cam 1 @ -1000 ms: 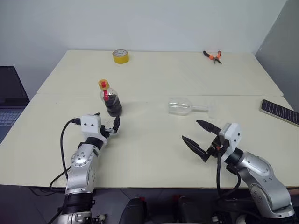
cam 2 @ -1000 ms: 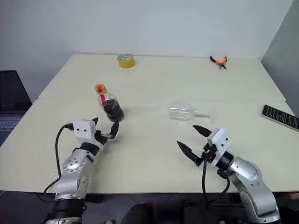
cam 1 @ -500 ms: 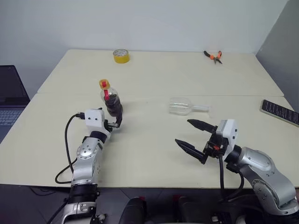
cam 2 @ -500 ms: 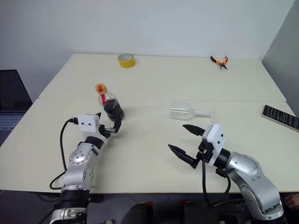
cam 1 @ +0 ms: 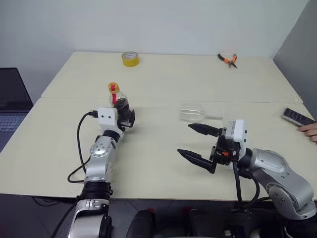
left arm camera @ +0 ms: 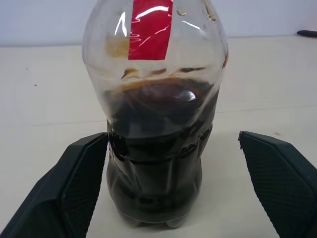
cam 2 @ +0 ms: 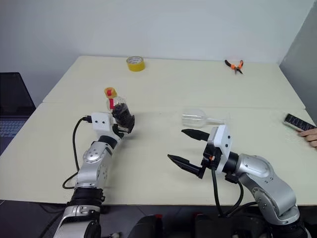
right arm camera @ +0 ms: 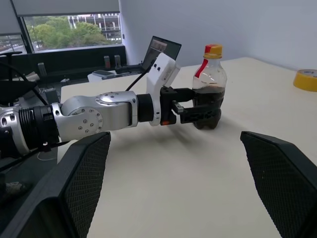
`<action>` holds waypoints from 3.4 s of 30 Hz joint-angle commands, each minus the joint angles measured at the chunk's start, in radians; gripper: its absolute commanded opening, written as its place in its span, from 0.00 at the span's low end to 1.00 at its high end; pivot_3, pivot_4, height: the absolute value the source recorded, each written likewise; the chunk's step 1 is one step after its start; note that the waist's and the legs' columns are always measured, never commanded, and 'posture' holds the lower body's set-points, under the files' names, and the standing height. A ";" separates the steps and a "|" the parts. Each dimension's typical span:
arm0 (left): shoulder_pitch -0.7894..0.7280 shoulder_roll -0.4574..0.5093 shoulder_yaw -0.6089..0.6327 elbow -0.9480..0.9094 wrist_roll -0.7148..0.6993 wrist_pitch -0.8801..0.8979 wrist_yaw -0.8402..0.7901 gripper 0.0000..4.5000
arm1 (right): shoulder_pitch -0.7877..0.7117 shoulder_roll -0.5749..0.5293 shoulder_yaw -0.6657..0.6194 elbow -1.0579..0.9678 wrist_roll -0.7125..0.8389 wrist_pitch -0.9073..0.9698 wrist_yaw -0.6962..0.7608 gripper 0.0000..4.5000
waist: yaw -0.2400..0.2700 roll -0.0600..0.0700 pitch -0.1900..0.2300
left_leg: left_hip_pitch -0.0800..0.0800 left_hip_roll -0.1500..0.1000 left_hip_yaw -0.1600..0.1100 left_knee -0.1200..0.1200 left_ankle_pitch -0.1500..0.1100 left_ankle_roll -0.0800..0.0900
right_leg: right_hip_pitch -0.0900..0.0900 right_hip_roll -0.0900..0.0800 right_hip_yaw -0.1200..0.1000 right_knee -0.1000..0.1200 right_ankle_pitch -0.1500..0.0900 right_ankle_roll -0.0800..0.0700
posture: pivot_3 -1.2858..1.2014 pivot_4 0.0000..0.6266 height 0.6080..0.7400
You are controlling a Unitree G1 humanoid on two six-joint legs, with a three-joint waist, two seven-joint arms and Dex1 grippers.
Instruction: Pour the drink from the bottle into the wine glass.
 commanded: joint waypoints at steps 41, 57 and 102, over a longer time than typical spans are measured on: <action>-0.088 0.005 -0.018 0.001 -0.063 -0.050 -0.109 0.41 | -0.057 0.063 0.018 -0.018 -0.027 0.004 -0.079 1.00 | 0.002 -0.005 0.003 | -0.001 0.000 0.000 0.000 0.000 -0.001 | -0.001 0.000 0.000 0.000 0.000 0.000 | 0.52 0.24 1.00; 0.117 0.104 -0.321 -0.493 -0.177 0.220 -0.562 0.40 | 0.017 -0.039 -0.048 -0.144 0.052 0.078 -0.094 1.00 | 0.000 -0.005 0.004 | 0.000 0.001 0.000 0.000 0.000 0.000 | -0.001 0.001 0.000 0.000 0.000 0.000 | 0.52 0.24 1.00; 0.131 0.173 -0.396 -0.472 -0.073 0.163 -0.696 0.39 | -0.251 0.024 0.051 -0.012 0.055 0.295 -0.216 0.26 | -0.001 -0.004 0.004 | -0.001 0.001 0.000 -0.001 0.000 0.000 | -0.001 0.000 0.000 0.000 0.000 0.000 | 0.52 0.24 1.00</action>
